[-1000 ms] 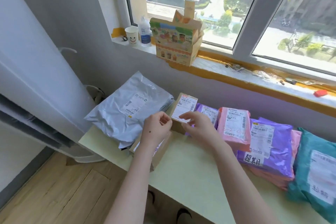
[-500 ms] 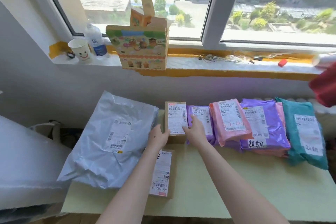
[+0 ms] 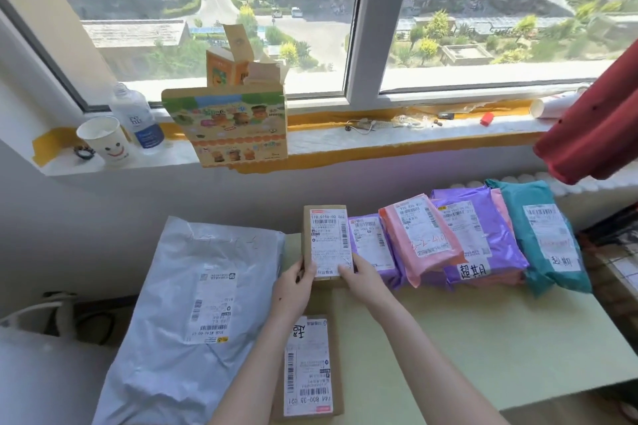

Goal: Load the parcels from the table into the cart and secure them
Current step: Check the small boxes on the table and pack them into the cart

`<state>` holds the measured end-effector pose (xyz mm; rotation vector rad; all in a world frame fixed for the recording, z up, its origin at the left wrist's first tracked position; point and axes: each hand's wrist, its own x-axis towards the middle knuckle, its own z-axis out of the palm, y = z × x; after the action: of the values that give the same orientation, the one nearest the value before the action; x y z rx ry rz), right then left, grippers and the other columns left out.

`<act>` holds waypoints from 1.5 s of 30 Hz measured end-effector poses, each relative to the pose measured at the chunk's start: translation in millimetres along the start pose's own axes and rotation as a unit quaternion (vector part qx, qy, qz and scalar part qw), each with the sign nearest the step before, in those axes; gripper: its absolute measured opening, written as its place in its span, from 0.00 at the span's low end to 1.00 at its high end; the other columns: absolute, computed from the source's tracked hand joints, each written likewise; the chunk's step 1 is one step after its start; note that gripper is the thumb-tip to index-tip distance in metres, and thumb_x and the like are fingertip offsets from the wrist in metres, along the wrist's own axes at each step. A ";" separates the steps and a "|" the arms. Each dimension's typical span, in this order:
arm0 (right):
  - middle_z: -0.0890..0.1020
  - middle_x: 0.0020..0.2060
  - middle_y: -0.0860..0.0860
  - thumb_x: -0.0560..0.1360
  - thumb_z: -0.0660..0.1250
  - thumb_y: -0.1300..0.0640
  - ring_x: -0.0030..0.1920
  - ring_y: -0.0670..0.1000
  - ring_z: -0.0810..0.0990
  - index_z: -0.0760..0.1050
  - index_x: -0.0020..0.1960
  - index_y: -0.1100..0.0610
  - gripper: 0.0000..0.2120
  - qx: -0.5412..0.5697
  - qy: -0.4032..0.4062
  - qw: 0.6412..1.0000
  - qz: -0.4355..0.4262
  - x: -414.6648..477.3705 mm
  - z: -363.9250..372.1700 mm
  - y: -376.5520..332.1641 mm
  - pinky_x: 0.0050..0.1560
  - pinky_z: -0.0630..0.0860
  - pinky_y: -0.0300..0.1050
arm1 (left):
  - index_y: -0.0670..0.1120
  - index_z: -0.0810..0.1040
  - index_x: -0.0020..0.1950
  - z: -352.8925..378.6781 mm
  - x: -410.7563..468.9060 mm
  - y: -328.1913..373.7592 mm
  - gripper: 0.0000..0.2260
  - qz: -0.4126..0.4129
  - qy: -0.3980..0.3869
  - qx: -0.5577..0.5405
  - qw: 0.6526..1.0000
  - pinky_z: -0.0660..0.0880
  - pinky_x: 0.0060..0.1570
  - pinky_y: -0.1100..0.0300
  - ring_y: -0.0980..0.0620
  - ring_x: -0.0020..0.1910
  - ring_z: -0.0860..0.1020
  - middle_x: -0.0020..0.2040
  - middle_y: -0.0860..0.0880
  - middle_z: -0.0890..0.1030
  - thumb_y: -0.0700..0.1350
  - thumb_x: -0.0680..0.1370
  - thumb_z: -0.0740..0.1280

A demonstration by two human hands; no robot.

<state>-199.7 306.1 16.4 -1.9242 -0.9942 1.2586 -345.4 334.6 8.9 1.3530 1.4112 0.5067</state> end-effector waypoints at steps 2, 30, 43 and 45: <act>0.79 0.62 0.49 0.80 0.60 0.59 0.48 0.41 0.76 0.71 0.68 0.55 0.16 0.024 0.005 1.000 -0.016 -11.3 -7.2 -4.2 0.52 0.73 0.39 | 0.50 0.68 0.73 -1.1 -7.2 3.4 0.22 0.017 0.006 -0.039 0.999 0.66 0.59 0.66 0.59 0.64 0.73 0.67 0.55 0.75 0.54 0.80 0.61; 0.81 0.57 0.45 0.65 0.71 0.35 0.60 0.50 0.79 0.74 0.62 0.41 0.27 0.287 0.203 0.935 -0.052 -261.2 -296.3 148.2 0.61 0.74 0.50 | 0.62 0.76 0.60 275.1 -190.2 127.6 0.27 0.140 -0.217 -0.198 0.946 0.78 0.52 0.57 0.55 0.60 0.79 0.60 0.56 0.81 0.61 0.62 0.73; 0.85 0.49 0.47 0.63 0.73 0.40 0.52 0.48 0.82 0.74 0.61 0.49 0.30 0.382 0.332 0.860 -0.055 -304.4 -367.2 203.1 0.47 0.77 0.39 | 0.61 0.69 0.66 393.2 -204.2 161.4 0.33 0.132 -0.368 -0.112 0.913 0.77 0.52 0.58 0.51 0.59 0.79 0.65 0.50 0.75 0.65 0.61 0.68; 0.84 0.50 0.47 0.62 0.72 0.40 0.53 0.49 0.82 0.75 0.61 0.48 0.29 0.386 0.352 0.851 -0.049 -299.6 -379.1 211.4 0.49 0.77 0.41 | 0.57 0.68 0.69 411.0 -194.7 168.9 0.37 0.132 -0.397 -0.102 0.903 0.77 0.49 0.62 0.51 0.61 0.78 0.66 0.50 0.75 0.64 0.61 0.68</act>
<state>128.8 -94.8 113.9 -1.4453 -0.1385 0.6223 46.8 60.2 87.7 1.3571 0.4954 0.2126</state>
